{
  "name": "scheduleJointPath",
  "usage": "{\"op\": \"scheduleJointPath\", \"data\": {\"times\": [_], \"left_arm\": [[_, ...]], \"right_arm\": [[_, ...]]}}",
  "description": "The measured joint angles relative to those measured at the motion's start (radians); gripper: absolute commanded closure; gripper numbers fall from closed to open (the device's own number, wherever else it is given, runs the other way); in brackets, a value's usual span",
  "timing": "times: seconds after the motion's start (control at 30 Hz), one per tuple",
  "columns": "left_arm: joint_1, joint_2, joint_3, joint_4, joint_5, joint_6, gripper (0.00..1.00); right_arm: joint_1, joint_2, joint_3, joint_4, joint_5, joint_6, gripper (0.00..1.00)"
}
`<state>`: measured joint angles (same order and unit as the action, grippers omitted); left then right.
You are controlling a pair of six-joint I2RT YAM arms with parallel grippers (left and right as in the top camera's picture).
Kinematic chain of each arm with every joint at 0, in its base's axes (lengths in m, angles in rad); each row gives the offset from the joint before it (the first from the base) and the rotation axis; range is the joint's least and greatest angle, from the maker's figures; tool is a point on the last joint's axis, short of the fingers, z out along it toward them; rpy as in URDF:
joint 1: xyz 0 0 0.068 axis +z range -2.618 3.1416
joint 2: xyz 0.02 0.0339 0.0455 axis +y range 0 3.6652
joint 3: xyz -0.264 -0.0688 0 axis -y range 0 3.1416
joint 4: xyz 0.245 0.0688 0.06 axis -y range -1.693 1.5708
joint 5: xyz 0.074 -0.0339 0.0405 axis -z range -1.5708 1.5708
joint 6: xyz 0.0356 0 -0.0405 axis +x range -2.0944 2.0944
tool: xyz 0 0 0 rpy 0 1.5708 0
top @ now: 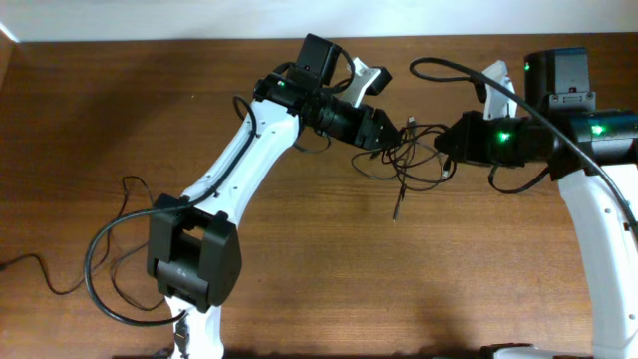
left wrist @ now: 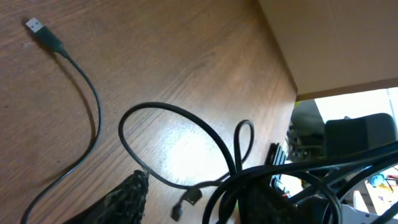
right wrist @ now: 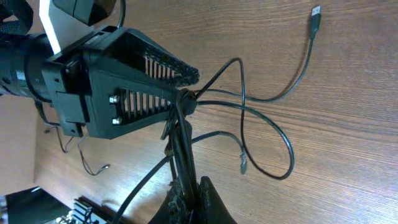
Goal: Untangle cables
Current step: 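Bring the left gripper back to the bundle and grasp a cable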
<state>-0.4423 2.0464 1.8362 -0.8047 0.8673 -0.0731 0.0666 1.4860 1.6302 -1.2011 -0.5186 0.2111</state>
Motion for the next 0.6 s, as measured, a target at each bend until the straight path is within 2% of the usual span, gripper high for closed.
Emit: {"op": "scheduleJointPath", "data": {"times": [0.17,0.3,0.37,0.4,0.5,0.6], "left_arm": [[-0.008,0.001,0.0,0.078,0.06,-0.005,0.86],[-0.009,0.002,-0.002,0.209,0.208,-0.003,0.83],[-0.009,0.002,-0.002,0.233,0.257,-0.003,0.92],[-0.009,0.002,-0.002,0.235,0.262,-0.002,0.99],[0.001,0.002,-0.002,0.242,0.235,-0.003,1.0],[0.035,0.002,0.0,0.24,0.191,-0.038,1.0]], "right_arm": [[0.0,0.001,0.0,0.015,-0.01,0.021,0.96],[0.0,0.001,0.0,0.024,-0.033,0.026,0.96],[0.0,0.001,0.0,0.025,-0.034,0.026,0.96],[0.0,0.001,0.0,0.025,-0.037,0.026,0.96],[0.0,0.001,0.0,0.018,-0.036,0.026,0.96],[0.011,0.022,0.001,-0.052,0.063,0.05,0.96]]}}
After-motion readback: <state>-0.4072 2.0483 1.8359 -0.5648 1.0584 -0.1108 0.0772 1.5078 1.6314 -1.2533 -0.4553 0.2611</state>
